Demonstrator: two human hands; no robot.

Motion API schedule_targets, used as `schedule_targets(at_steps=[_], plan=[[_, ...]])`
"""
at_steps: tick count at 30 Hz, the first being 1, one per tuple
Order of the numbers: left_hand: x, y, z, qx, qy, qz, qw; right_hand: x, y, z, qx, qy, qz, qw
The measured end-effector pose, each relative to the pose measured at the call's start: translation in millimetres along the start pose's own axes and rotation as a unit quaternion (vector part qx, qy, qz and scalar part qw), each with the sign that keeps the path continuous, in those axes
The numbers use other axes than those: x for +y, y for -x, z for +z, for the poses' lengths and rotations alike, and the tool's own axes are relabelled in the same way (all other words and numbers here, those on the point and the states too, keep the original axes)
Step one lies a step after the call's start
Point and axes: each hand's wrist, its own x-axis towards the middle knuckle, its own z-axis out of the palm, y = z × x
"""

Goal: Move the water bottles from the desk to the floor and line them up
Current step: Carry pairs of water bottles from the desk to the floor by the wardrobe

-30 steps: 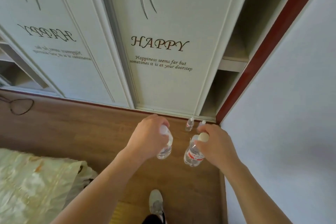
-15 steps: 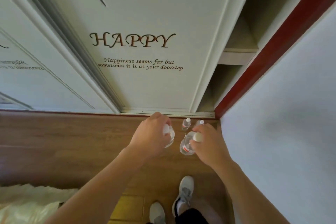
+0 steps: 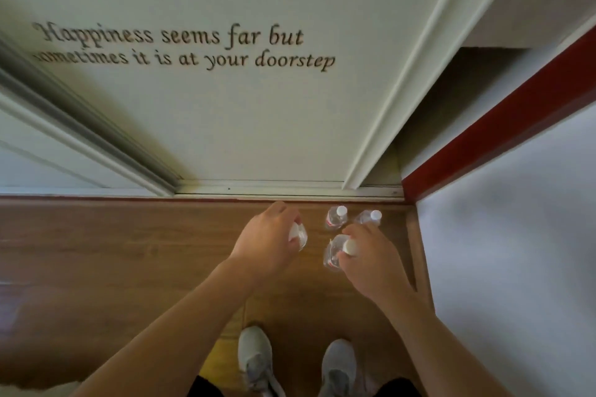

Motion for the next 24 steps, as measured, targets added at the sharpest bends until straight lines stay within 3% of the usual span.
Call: schedule_targets(at_steps=[11, 24], plan=[[-126, -128, 194, -0.074, -0.058, 0.095, 0.991, 123, -112, 181, 0.053, -0.025, 0.062, 0.996], [-160, -173, 273, -0.078, -0.037, 0.125, 0.988, 173, -145, 238, 0.078, -0.034, 0.059, 0.995]])
